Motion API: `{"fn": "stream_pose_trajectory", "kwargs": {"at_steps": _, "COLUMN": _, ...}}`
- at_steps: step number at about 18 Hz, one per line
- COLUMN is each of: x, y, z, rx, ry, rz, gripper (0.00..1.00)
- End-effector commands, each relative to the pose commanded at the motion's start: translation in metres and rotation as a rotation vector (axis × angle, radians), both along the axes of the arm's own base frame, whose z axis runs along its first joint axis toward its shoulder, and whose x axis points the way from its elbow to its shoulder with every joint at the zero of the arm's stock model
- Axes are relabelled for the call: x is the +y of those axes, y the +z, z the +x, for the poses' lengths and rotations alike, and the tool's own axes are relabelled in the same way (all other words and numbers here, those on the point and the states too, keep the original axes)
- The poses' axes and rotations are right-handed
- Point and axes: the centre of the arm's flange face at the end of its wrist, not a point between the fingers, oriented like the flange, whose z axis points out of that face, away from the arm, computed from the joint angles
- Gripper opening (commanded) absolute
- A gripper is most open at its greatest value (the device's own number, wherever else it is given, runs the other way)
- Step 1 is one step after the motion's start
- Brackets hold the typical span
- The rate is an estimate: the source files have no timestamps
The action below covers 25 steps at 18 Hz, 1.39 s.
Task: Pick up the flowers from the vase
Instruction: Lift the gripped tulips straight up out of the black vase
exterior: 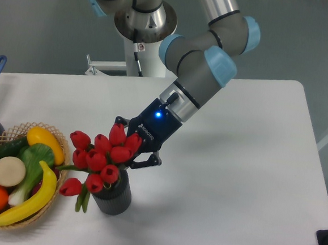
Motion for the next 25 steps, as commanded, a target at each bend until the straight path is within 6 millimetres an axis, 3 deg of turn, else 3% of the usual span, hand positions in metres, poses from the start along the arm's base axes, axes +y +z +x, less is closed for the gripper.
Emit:
{"fn": "stream_pose_trajectory", "kwargs": {"at_steps": 6, "x": -0.021, "y": 0.033, "z": 0.010, "rx": -0.029, "ry": 0.018, "rz": 0.042, "gripper": 0.00}}
{"fn": "stream_pose_trajectory", "kwargs": {"at_steps": 11, "x": -0.041, "y": 0.048, "z": 0.015, "rx": -0.035, "ry": 0.029, "rz": 0.075, "gripper": 0.00}}
{"fn": "stream_pose_trajectory", "kwargs": {"at_steps": 18, "x": -0.061, "y": 0.080, "z": -0.003, "rx": -0.088, "ry": 0.081, "rz": 0.113, "gripper": 0.00}}
{"fn": "stream_pose_trajectory", "kwargs": {"at_steps": 25, "x": -0.083, "y": 0.109, "z": -0.036, "rx": -0.092, "ry": 0.162, "rz": 0.127, "gripper": 0.00}}
